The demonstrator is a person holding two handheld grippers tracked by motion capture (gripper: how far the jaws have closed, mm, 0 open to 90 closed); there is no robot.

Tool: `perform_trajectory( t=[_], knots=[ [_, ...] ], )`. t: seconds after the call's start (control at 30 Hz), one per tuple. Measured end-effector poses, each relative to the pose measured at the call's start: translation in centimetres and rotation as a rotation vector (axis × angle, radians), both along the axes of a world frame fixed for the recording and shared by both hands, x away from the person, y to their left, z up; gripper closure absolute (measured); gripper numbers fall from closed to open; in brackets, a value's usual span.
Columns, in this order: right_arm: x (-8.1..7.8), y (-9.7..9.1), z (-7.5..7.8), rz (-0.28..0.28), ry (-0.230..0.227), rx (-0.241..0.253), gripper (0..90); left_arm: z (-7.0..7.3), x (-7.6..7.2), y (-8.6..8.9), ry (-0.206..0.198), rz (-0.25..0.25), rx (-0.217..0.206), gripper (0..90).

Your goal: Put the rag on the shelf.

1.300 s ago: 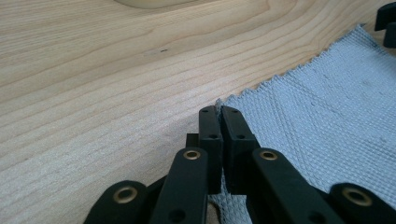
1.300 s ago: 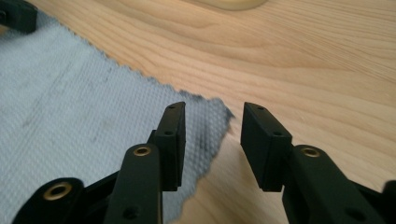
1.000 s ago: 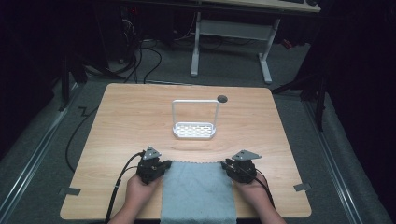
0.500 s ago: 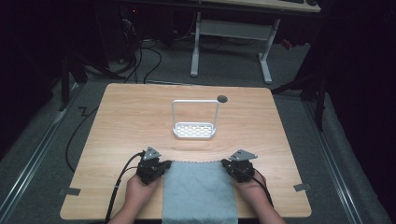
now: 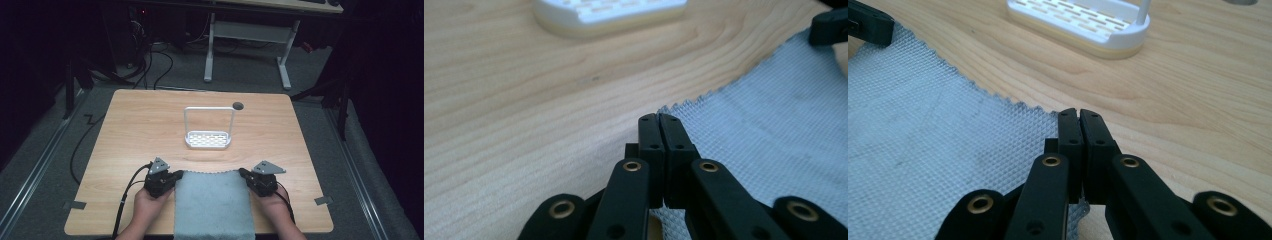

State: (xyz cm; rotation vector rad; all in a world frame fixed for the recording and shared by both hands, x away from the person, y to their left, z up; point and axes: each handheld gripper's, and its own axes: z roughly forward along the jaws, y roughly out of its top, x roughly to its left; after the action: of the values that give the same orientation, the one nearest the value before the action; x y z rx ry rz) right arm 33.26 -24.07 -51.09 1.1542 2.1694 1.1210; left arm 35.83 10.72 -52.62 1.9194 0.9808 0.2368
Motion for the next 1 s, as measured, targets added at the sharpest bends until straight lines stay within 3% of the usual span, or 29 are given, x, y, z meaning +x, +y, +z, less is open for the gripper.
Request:
perform_trajectory(
  t=[0.1, 0.23, 0.37, 0.73, 1.0],
  knots=[
    [-0.1, -0.1, 0.4, -0.006, -0.021, 0.025, 89.0, 0.9, -0.3, 0.1, -0.046, 0.006, -0.022, 89.7],
    [0.1, -0.3, 1.4, -0.020, -0.046, 0.059, 89.0, 1.9, -0.3, 0.2, -0.076, 0.003, -0.052, 89.7],
    [0.3, -0.3, 2.3, -0.021, -0.077, 0.064, 89.0, 2.4, -0.2, -0.1, -0.102, 0.000, -0.043, 89.7],
    [1.6, -0.4, 4.9, -0.033, -0.156, 0.088, 89.1, 4.7, 1.0, -0.3, -0.177, 0.034, -0.066, 89.8],
    [2.4, -0.3, 7.6, -0.036, -0.216, 0.128, 89.1, 7.6, 2.1, -0.5, -0.241, 0.050, -0.104, 89.8]
  ],
)
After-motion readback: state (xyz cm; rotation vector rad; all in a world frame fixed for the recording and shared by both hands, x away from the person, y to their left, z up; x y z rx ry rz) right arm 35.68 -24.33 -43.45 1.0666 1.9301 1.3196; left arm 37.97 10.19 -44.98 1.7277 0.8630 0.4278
